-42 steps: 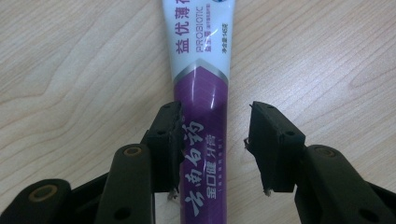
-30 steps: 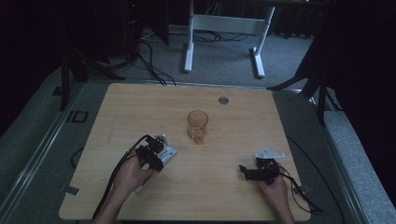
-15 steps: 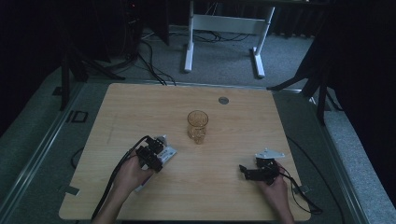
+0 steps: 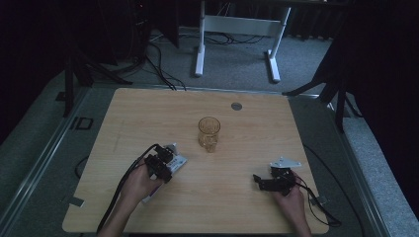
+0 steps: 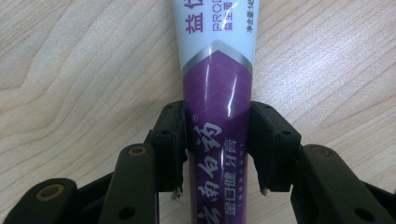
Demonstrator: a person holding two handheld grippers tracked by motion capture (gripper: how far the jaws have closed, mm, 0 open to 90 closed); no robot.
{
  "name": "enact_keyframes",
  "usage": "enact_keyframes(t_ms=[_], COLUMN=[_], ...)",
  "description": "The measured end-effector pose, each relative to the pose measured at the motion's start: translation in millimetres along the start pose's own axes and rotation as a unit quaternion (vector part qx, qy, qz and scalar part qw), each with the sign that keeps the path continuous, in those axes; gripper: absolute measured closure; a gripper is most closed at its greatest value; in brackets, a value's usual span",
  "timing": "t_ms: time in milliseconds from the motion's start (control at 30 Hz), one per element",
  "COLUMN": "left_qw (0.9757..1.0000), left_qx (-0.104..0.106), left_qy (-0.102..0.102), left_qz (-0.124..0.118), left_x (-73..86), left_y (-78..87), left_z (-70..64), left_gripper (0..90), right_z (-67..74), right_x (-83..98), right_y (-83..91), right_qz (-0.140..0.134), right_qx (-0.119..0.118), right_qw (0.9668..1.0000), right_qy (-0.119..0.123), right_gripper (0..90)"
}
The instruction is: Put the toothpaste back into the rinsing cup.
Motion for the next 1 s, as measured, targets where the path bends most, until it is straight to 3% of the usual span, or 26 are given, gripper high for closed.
enact_keyframes(t_ms=[633, 1000], left_qw=[1.0000, 1.0000], left_qx=[0.001, -0.005], left_qy=[0.000, 0.004], left_qz=[0.007, -0.002], left_x=[-1.0, -0.3], left_y=[-5.4, -5.8], left_z=[-0.4, -1.9], left_gripper=[57.3, 57.9], right_z=[0.0, 0.0], right_x=[0.0, 0.0], right_y=[0.0, 0.0], right_qz=[0.000, 0.000], right_qx=[0.000, 0.000], right_qw=[1.0000, 1.0000], right_qy=[0.000, 0.000], right_gripper=[13.9, 13.8])
Point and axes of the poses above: each handheld gripper's, and its own axes: y roughly backward along the jaws, x roughly out of its underside, z roughly to its left, the point moved 6 cm from there along -y, roughly forward along the jaws, and after that the axes turned 11 degrees about y, right-handed, at the moved point
